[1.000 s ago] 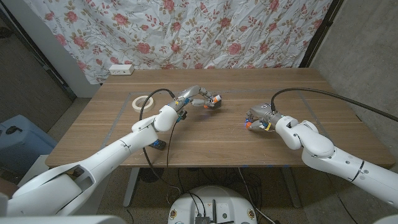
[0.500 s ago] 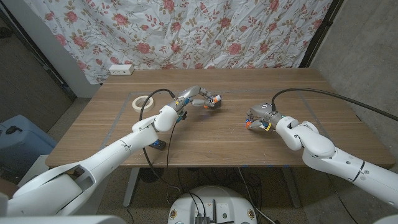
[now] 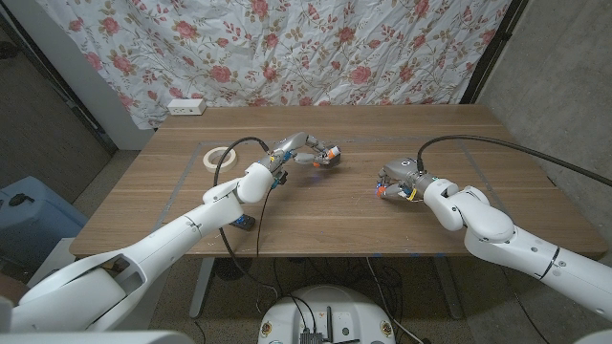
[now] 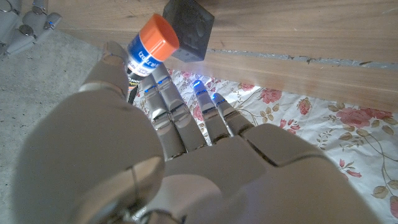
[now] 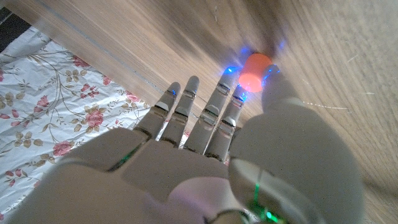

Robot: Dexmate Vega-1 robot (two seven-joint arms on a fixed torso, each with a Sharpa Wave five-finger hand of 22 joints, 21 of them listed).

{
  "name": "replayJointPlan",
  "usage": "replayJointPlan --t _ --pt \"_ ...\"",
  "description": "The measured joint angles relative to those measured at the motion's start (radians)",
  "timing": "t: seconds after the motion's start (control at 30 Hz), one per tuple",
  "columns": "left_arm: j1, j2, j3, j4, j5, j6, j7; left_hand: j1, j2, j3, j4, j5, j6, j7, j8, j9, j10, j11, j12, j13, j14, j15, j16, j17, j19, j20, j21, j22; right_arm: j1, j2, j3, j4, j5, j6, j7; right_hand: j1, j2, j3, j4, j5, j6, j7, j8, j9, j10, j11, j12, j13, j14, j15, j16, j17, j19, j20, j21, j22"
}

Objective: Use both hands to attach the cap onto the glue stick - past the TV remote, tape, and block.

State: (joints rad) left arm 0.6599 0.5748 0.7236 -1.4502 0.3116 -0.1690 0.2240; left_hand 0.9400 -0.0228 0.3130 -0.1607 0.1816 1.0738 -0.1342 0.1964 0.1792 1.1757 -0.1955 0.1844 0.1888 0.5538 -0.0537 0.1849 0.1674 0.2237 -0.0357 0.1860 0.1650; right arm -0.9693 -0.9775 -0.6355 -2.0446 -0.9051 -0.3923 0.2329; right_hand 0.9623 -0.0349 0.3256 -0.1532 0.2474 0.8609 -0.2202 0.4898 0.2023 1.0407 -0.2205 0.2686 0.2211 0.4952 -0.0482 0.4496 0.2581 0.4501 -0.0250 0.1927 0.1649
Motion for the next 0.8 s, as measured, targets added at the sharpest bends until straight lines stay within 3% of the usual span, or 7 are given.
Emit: replayJointPlan --t 0.8 --pt "-0.014 -0.007 0.012 0.026 -0.002 -0.034 -0.016 -0.004 0.004 -0.004 -0.004 -0.001 0.000 0.000 0.002 0.000 0.000 0.000 0.002 -0.001 0.000 0.000 0.000 0.000 0.000 0.000 0.000 0.000 -0.009 -0.010 0.021 -0.040 -0.029 -0.025 -0.012 0.007 0.006 0.000 0.000 -0.001 0.036 0.000 0.006 0.000 0.038 -0.003 0.002 0.002 0.023 0.002 0.006 -0.007 0.003 -0.004 0.000 0.000"
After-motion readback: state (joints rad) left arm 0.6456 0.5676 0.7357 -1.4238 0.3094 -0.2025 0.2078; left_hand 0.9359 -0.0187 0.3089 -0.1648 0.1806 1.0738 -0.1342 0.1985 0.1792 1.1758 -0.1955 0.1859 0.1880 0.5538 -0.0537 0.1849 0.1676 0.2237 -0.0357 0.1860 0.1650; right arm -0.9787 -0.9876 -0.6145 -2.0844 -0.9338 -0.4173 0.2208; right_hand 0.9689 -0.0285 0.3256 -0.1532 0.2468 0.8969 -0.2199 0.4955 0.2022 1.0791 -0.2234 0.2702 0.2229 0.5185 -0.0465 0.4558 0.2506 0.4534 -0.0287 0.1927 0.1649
